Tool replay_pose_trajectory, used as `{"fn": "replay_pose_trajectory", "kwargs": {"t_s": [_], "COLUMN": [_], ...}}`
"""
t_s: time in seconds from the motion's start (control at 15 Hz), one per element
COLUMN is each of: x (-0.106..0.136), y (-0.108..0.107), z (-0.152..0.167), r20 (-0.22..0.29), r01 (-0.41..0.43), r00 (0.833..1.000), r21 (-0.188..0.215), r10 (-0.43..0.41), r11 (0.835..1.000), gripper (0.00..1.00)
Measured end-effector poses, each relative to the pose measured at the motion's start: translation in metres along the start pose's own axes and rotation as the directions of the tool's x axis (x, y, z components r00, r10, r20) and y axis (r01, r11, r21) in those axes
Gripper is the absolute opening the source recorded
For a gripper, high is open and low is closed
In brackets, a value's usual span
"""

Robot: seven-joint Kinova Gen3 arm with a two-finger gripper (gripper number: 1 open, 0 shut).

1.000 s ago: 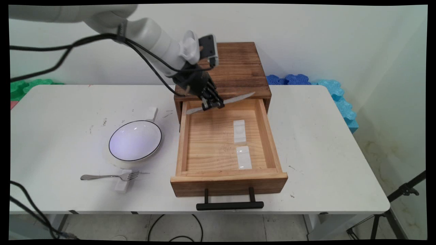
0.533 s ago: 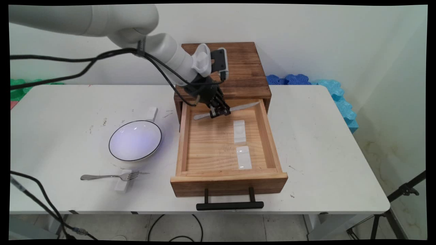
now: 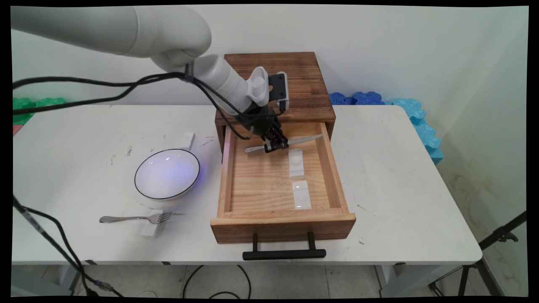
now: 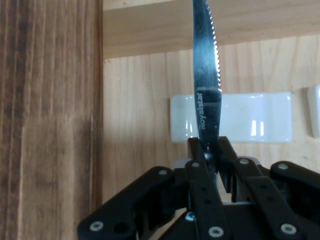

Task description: Place the picked object into the drawer

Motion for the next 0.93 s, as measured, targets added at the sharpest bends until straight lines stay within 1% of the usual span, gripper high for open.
{"fn": "replay_pose_trajectory", "kwargs": {"t_s": [0.93], "x": [-0.011], "y": [0.001], "z": [0.032], "r20": [0.024], "r01": [-0.022], "r00": [0.999], "r21": [-0.014], "r10": [0.022], "r11": [1.0], "gripper": [0.0]}}
